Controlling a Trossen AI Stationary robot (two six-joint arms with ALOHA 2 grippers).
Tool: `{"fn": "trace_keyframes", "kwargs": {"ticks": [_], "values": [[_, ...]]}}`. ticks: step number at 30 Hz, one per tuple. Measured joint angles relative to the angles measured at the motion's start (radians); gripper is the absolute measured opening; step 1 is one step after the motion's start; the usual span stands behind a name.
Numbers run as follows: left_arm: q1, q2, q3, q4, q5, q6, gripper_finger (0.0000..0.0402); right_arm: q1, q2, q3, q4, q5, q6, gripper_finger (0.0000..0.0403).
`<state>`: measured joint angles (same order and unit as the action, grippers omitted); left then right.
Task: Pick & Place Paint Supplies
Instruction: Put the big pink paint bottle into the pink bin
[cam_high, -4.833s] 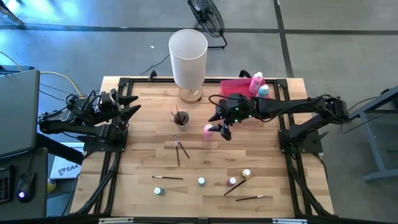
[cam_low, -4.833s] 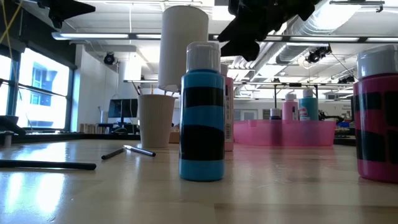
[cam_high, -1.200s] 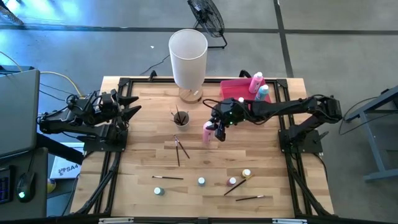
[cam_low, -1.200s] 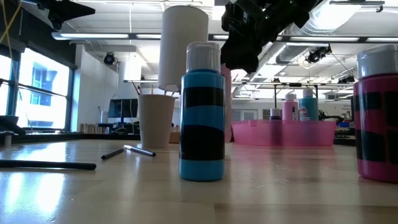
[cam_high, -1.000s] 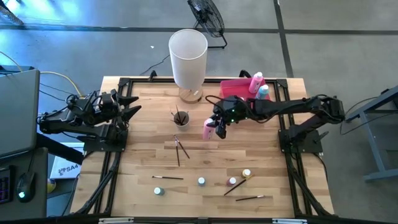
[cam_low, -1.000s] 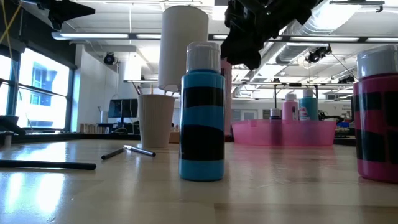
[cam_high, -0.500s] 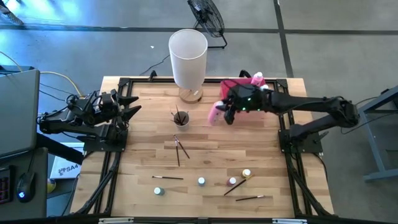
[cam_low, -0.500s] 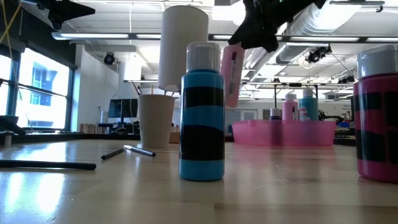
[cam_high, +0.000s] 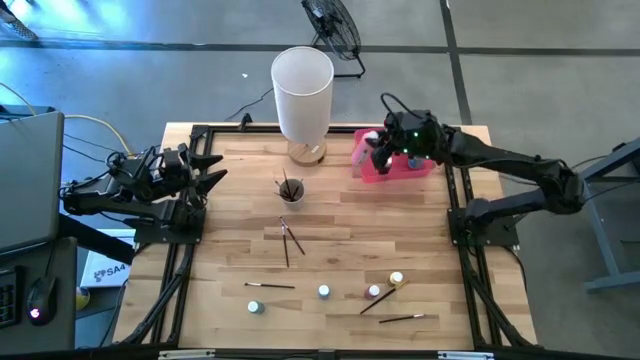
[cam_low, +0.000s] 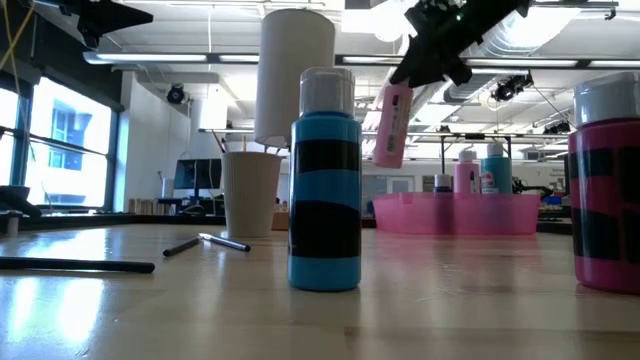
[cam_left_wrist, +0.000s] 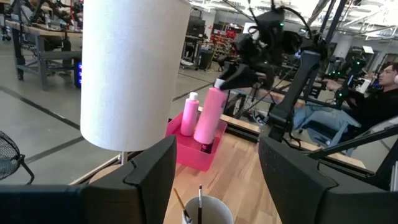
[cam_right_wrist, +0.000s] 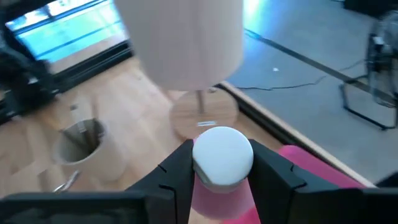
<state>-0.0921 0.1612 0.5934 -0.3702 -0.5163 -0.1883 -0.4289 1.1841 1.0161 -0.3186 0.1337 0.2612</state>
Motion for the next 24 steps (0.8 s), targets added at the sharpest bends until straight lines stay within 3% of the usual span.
{"fn": "trace_keyframes", "kwargs": {"ticks": [13,24], "values": [[0.000,0.000,0.000,0.000,0.000,0.000,0.0222,-0.198,0.000,0.000,-0.037,0.030,-0.037,0.0118],[0.000,0.000,0.000,-0.031,-0.001,0.000,0.0222,-0.297,0.015,0.001,-0.064,0.025,0.031,0.0119]]}}
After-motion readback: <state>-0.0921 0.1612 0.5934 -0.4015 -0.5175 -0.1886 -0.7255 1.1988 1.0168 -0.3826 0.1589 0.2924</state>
